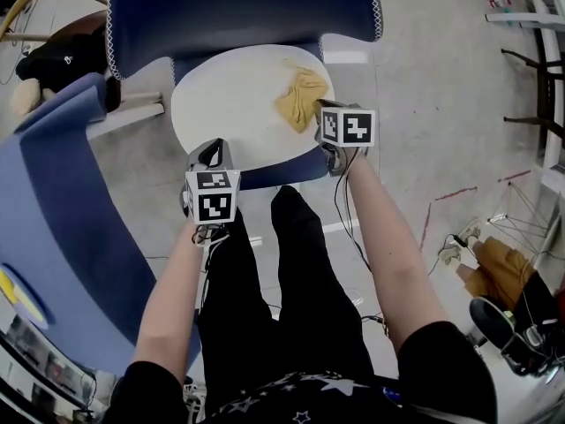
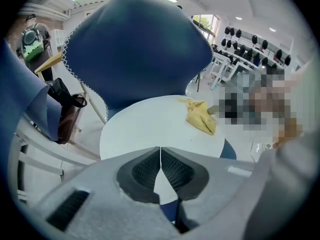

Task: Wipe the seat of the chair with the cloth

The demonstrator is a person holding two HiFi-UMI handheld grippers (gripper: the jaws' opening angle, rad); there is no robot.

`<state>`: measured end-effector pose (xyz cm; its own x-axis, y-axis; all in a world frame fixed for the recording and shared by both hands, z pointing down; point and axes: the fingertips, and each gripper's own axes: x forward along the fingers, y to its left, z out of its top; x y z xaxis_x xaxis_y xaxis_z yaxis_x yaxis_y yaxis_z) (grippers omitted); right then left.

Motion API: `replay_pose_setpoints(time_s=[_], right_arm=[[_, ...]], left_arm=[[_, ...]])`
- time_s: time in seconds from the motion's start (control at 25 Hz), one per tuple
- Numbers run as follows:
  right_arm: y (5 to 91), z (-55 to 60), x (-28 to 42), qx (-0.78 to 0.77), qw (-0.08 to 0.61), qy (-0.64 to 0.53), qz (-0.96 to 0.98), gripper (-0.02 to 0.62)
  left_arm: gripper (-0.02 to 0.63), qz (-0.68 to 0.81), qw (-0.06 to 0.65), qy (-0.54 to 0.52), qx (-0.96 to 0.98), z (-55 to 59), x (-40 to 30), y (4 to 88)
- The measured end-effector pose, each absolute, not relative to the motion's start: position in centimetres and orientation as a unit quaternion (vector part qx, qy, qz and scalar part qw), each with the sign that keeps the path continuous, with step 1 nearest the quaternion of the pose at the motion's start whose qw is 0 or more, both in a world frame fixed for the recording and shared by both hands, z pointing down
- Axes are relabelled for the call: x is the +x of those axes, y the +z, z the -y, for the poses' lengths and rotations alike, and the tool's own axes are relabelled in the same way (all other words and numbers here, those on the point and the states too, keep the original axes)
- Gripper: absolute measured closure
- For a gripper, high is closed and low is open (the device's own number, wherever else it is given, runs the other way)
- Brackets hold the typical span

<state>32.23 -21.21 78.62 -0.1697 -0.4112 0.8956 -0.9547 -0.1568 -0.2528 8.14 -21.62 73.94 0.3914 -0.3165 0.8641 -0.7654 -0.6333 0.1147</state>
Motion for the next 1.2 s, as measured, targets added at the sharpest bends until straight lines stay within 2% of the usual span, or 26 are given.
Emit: replay_pose_setpoints(time_s=[0.32,0.6,0.88,1.2], right_arm=[[77.9,18.8,36.4,0.628,0.263,0.492,0.542,0.586],[74.8,19.7,34.7,0.622,0.225,0.474,0.581,0.588],[70.9,21.2,27.5,0.581,0.213,0.452,0.642,0.588],[67.2,22.6,12.8,0.485,0.199,0.439,0.730,0.588]], left_arm=[[0.584,0.340,0.256,0.433,0.794,21.4,8.4,73.6],[0.584,0.346,0.263,0.422,0.796,21.3,8.0,73.0],[0.584,0.361,0.265,0.413,0.793,21.3,4.9,71.5],[0.584,0.398,0.276,0.401,0.778,21.1,-2.6,71.1]])
